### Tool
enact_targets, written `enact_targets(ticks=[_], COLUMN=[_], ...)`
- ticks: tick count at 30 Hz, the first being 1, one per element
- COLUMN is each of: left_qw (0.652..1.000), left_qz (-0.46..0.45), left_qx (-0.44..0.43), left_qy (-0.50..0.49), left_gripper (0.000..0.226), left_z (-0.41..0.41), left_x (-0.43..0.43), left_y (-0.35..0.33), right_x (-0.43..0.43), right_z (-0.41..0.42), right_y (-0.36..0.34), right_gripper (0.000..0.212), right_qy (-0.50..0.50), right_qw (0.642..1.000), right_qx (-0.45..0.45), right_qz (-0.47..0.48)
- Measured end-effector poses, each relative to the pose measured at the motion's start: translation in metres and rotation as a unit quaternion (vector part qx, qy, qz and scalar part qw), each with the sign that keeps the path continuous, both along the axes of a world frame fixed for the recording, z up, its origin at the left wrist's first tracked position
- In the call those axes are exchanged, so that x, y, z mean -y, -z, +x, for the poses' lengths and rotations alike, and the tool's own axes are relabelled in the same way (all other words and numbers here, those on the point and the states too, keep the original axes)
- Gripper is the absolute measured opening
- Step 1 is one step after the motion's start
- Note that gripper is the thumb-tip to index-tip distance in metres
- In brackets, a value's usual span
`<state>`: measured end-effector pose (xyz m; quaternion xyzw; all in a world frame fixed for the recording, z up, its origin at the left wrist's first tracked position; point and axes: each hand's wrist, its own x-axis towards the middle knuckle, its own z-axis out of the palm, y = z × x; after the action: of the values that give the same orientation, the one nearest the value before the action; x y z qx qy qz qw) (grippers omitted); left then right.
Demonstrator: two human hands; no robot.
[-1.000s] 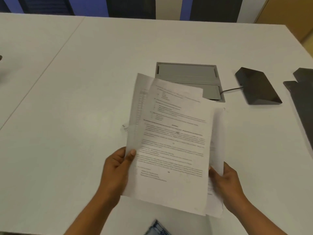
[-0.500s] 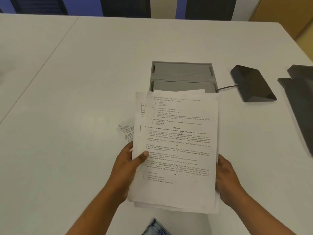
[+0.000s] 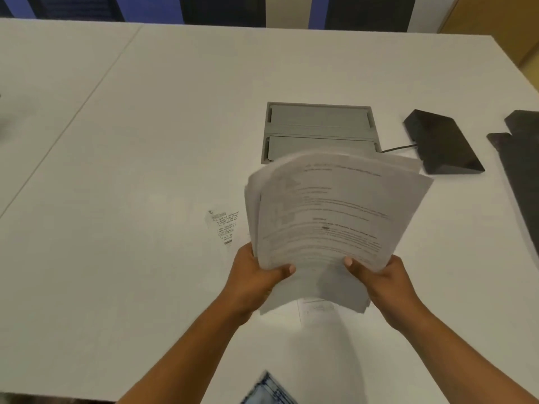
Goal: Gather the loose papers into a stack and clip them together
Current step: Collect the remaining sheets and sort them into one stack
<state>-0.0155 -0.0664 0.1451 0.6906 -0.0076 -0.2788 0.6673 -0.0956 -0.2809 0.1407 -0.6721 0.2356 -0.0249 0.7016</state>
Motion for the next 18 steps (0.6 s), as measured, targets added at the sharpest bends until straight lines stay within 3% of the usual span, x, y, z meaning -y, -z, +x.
enact_targets(ticks=[5,15,18], left_qw=[0.994,0.997,0.998], left_qz=[0.001,0.044,0.026], left_qx=[0.035,0.024,0.011], left_qy=[-0.101,-0.056,-0.055], left_gripper=[0.038,0.013,0.014], left_z=[0.006,0.0,-0.001], left_x=[0.009,0.009,0.01], left_y=[0.008,0.033,0.035], right_x=[0.001,0.007,0.011], right_z=[0.007,-0.005,-0.016], right_y=[0.001,0.025,0.039], right_gripper=[0.028,0.039,0.033], right_qy=[0.029,-0.023,-0.038], right_qw=[0.999,0.999,0.997], right_qx=[0.004,-0.026,-0.054], right_qz=[-0.013,-0.033,-0.044])
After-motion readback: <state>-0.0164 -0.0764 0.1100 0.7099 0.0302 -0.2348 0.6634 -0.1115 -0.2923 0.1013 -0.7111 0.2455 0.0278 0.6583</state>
